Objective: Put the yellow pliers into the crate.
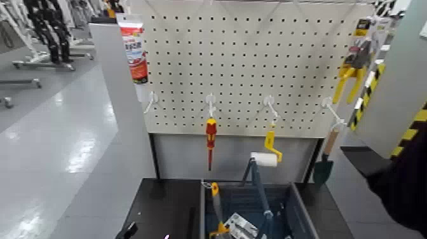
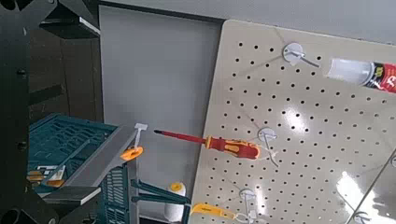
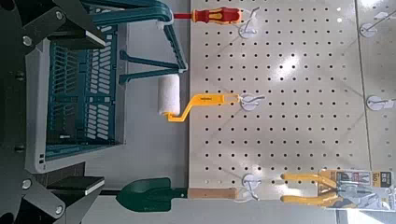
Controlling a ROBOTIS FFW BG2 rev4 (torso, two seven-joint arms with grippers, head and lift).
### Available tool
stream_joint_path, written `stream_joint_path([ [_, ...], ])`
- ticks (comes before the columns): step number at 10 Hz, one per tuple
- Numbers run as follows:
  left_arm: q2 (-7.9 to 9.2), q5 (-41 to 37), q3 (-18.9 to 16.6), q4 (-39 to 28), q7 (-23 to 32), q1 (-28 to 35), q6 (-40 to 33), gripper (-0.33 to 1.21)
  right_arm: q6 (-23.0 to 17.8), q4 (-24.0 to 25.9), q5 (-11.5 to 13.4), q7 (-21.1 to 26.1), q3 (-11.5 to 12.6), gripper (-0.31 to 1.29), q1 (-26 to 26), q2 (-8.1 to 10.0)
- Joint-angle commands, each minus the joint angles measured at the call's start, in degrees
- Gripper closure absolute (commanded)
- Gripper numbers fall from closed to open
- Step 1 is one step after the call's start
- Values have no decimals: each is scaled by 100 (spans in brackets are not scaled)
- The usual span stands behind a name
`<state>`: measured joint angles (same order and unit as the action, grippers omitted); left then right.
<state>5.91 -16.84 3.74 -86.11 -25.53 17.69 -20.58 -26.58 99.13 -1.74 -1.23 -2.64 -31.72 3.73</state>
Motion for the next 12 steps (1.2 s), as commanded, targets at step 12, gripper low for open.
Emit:
stream_joint_path([
  [12, -2, -153, 65, 120, -14, -90, -34, 12, 1603, 1029, -546, -1010, 1415, 25, 799, 75],
])
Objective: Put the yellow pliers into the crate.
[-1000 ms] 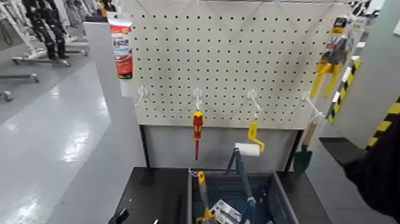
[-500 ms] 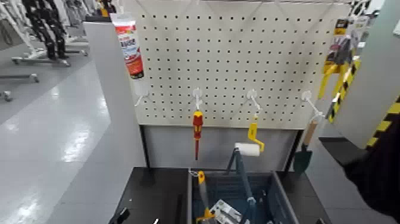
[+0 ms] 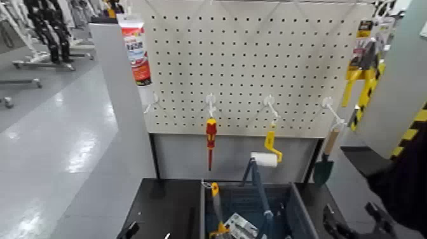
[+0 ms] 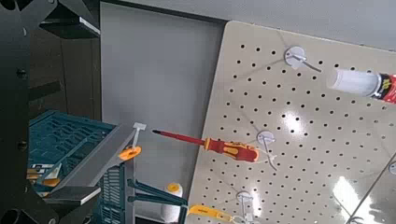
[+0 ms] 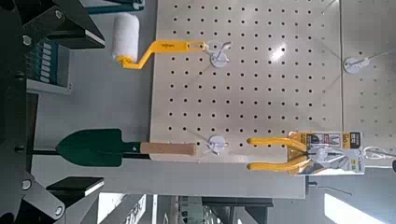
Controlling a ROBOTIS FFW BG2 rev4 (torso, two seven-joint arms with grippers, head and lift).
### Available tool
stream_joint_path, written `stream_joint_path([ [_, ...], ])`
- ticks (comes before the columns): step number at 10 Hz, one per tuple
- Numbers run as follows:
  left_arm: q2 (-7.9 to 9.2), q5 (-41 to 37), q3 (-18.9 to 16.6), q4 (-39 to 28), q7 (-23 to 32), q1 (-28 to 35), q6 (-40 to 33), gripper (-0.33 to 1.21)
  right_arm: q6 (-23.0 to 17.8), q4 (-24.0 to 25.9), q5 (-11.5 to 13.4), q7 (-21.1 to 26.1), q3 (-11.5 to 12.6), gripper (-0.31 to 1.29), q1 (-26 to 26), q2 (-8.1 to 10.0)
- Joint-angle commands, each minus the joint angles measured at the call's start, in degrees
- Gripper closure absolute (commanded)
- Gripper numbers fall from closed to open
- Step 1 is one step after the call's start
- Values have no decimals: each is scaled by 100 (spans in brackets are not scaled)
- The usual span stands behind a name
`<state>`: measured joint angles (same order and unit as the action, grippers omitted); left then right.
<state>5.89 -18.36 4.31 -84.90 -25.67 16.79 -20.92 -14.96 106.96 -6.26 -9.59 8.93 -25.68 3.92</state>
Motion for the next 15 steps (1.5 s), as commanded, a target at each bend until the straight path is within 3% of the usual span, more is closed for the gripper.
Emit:
stream_joint_path([
  [1, 0, -1, 9, 0, -8, 0, 0, 12, 705, 405, -138, -351, 417, 25, 371, 100],
  [7, 53, -54, 105, 53, 1, -88, 9, 12, 2173, 976, -543, -1344, 1384, 25, 1557, 381],
  [11, 79, -63, 114, 70, 1, -141, 9, 12, 2911, 968, -604, -1730, 1542, 26, 2419, 882],
  [15, 88, -80, 149, 88, -17, -167, 0, 12, 3201, 344, -885, -2372, 1568, 26, 3324, 1330],
])
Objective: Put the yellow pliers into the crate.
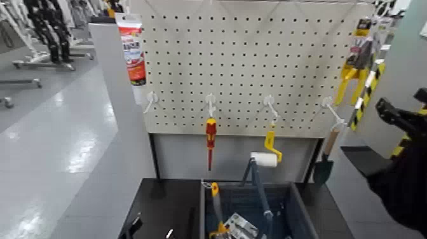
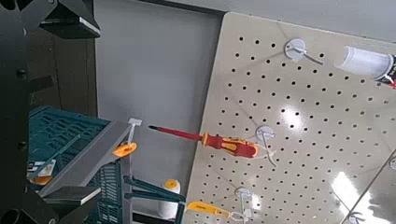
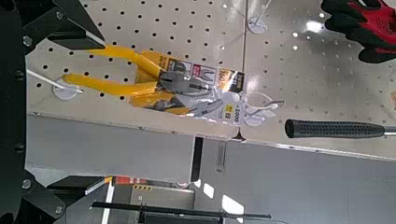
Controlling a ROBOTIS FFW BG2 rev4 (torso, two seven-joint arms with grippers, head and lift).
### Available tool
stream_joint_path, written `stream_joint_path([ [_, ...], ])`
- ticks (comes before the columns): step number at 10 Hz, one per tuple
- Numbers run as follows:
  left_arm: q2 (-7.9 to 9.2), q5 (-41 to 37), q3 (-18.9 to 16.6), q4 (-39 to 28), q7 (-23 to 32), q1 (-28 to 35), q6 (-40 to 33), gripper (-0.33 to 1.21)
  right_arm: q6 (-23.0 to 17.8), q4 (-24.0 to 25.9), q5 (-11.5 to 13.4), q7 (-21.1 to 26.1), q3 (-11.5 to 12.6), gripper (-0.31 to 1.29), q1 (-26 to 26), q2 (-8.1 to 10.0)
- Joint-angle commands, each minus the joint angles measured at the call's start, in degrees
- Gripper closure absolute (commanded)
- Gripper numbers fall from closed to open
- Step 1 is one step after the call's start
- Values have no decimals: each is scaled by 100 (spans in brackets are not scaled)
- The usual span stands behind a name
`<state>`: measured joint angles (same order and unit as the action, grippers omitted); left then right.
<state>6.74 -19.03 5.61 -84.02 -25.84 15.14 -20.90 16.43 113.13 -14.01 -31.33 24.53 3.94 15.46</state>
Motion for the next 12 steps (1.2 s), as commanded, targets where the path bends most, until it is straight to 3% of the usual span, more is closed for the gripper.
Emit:
stream_joint_path([
  [1, 12, -13, 28, 8, 0, -11, -2, 12, 98, -485, -216, -348, -36, 26, 581, 274],
  [4, 29, -13, 54, 8, 0, -37, -10, 12, 168, -1329, -753, -1025, -221, 26, 1223, 520],
  [8, 29, -13, 72, 8, 0, -63, -10, 12, 80, -2357, -1166, -1710, -528, 26, 1979, 739],
  [12, 29, -5, 98, 34, -18, -90, -10, 12, -113, -3456, -1579, -2422, -1117, 26, 2735, 906],
])
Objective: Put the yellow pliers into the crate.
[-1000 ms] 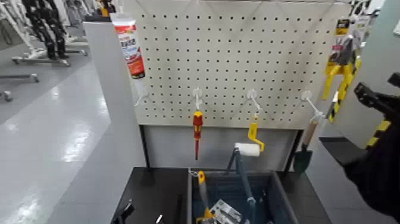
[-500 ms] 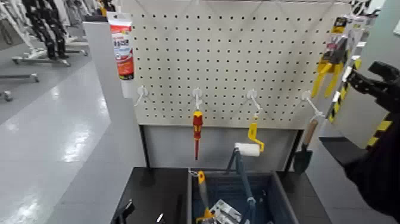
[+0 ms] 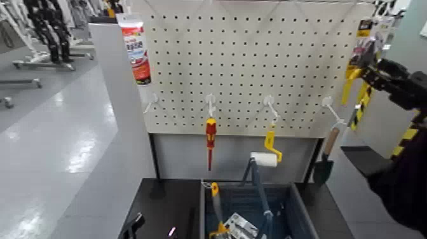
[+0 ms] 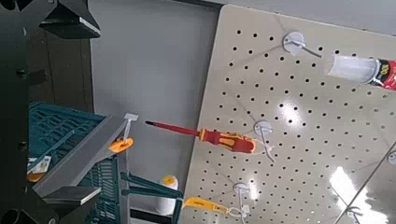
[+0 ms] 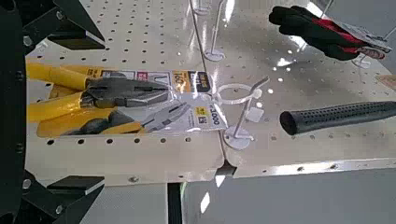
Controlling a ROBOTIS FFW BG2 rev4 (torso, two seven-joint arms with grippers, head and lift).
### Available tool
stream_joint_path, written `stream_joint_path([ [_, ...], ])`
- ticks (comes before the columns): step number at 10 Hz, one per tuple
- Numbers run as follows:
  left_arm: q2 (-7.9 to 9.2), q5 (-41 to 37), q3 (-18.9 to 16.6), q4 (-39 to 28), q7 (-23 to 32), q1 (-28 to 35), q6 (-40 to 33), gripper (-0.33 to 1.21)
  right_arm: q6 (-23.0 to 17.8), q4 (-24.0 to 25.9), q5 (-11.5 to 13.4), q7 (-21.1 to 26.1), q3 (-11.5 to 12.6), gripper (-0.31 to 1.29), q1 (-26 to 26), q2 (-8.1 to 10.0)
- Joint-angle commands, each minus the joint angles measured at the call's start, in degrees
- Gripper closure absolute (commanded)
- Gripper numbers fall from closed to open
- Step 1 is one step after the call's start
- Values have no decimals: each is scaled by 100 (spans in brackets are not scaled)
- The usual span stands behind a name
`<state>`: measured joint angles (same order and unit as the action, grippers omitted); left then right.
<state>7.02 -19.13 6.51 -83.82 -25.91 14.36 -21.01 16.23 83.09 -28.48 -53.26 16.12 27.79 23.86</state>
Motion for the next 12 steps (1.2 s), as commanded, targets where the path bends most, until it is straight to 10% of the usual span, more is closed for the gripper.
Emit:
stream_joint_path([
  [1, 1, 6, 17, 23, -29, -29, 0, 12, -164, -707, -264, -378, -434, 26, 534, 75],
  [2, 1, 15, 25, 32, -46, -47, 0, 12, -208, -909, -413, -413, -548, 29, 649, 75],
  [5, -8, 24, 25, 32, -55, -56, 0, 12, -94, -1067, -404, -518, -786, 116, 851, 127],
  [12, -8, 50, 17, 32, -55, -56, -35, 12, -102, -1146, -360, -492, -882, 121, 965, 154],
])
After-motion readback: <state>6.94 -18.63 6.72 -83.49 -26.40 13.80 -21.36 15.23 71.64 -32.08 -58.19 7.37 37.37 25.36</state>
